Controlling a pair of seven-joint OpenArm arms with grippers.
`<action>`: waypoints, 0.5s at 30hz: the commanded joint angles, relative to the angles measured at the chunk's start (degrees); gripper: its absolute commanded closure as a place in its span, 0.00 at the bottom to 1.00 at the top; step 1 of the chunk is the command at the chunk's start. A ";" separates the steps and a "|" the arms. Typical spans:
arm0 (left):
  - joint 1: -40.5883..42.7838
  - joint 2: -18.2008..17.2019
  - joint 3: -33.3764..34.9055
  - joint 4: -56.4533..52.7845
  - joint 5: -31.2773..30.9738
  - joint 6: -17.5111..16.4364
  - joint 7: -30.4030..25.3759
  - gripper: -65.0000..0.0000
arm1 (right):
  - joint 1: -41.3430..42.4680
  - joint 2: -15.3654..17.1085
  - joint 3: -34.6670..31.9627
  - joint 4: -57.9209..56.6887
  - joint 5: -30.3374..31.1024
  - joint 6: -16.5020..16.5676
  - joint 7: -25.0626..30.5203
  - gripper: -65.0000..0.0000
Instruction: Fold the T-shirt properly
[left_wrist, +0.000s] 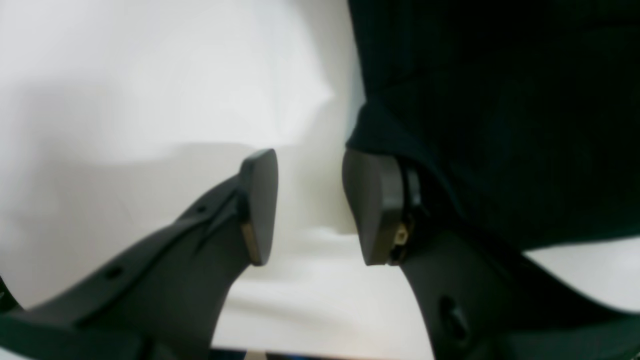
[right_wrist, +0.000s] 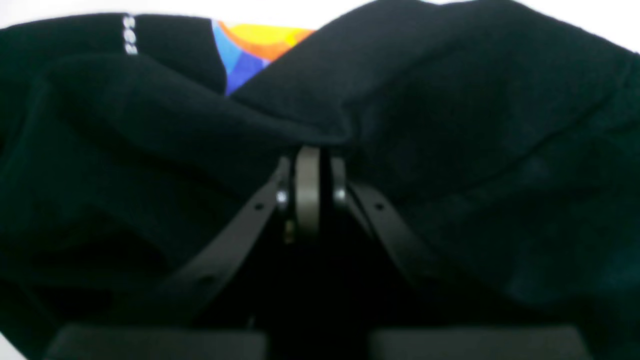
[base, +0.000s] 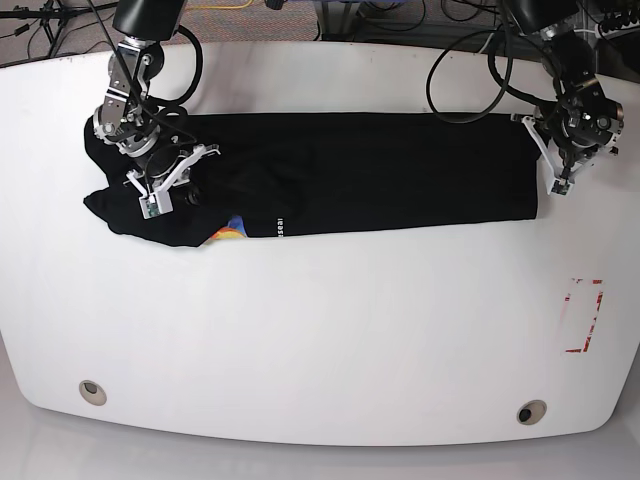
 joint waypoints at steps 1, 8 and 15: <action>-0.01 -0.35 -0.14 4.47 0.03 -0.10 -0.32 0.61 | 0.00 1.27 0.24 4.90 -0.58 -0.51 -3.13 0.96; -0.36 -0.35 -1.37 8.16 0.03 -0.10 -0.32 0.61 | -1.49 -1.28 -0.02 16.24 -0.66 -0.51 -9.72 0.96; -2.12 -0.18 -3.04 8.60 -0.15 -0.10 -0.32 0.61 | -2.37 -3.12 -0.29 26.00 -0.49 -0.51 -16.40 0.93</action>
